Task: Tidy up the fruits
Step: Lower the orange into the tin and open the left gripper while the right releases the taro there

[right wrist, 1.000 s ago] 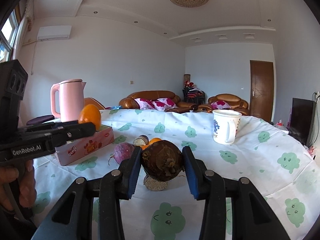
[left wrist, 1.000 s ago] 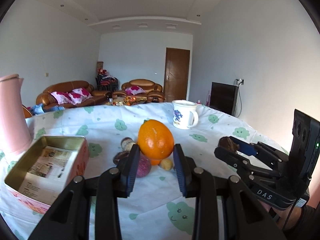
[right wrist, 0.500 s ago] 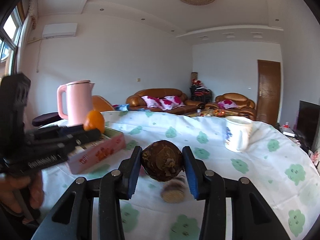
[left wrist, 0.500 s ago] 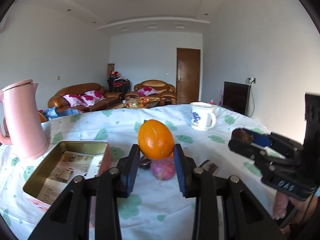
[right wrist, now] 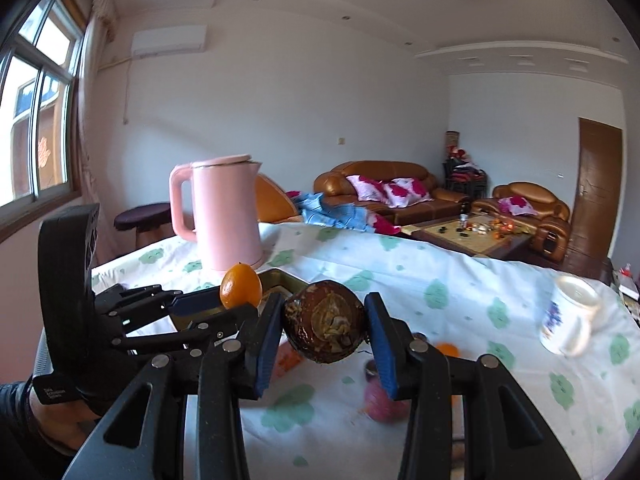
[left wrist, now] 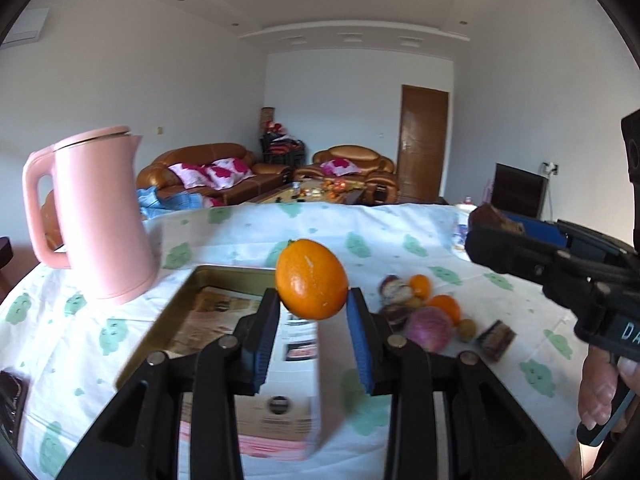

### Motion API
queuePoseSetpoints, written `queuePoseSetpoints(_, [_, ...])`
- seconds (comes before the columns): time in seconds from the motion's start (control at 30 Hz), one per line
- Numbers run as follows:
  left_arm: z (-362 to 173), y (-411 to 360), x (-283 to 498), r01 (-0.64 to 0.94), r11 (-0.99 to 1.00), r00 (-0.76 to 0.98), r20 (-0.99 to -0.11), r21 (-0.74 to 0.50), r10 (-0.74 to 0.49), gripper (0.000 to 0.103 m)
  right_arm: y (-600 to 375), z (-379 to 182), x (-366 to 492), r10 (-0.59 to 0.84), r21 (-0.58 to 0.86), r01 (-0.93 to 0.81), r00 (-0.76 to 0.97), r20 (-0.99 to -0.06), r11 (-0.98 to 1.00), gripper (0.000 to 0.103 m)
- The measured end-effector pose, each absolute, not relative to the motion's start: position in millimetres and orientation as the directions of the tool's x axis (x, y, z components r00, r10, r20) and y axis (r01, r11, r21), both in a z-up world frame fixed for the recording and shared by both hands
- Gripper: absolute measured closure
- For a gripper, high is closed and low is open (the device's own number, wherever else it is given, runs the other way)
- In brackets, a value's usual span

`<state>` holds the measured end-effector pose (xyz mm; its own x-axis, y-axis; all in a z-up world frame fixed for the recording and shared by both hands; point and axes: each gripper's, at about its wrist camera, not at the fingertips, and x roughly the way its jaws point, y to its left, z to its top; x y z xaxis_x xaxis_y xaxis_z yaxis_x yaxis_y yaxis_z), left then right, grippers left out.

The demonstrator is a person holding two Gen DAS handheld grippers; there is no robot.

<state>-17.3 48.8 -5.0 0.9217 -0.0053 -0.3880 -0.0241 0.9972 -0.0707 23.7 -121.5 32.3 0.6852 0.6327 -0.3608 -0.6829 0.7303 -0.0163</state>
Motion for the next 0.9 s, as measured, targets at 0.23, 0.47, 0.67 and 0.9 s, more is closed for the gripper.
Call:
queuePoseSetpoints(0.23, [-7, 80, -11, -0.065, 0.996, 0.909, -0.416, -0.062, 0.034, 0.068, -76, 26, 43, 0.633, -0.05, -0.714, 0.648, -0.424, 0.698, 0.06])
queuePoseSetpoints(0.47, [-10, 103, -1, -0.08, 0.994, 0.888, -0.459, -0.076, 0.036, 0.068, -45, 21, 57, 0.624, -0.084, -0.729, 0.634, -0.457, 0.679, 0.06])
queuePoseSetpoints(0.67, [-18, 120, 11, -0.096, 0.993, 0.861, -0.507, -0.075, 0.045, 0.068, -23, 12, 65, 0.626, -0.095, -0.751, 0.607, -0.489, 0.653, 0.06])
queuePoseSetpoints(0.9, [-26, 132, 23, -0.108, 0.993, 0.835, -0.546, -0.056, 0.06, 0.068, 1, -8, 80, 0.617, -0.09, -0.769, 0.572, -0.54, 0.633, 0.06])
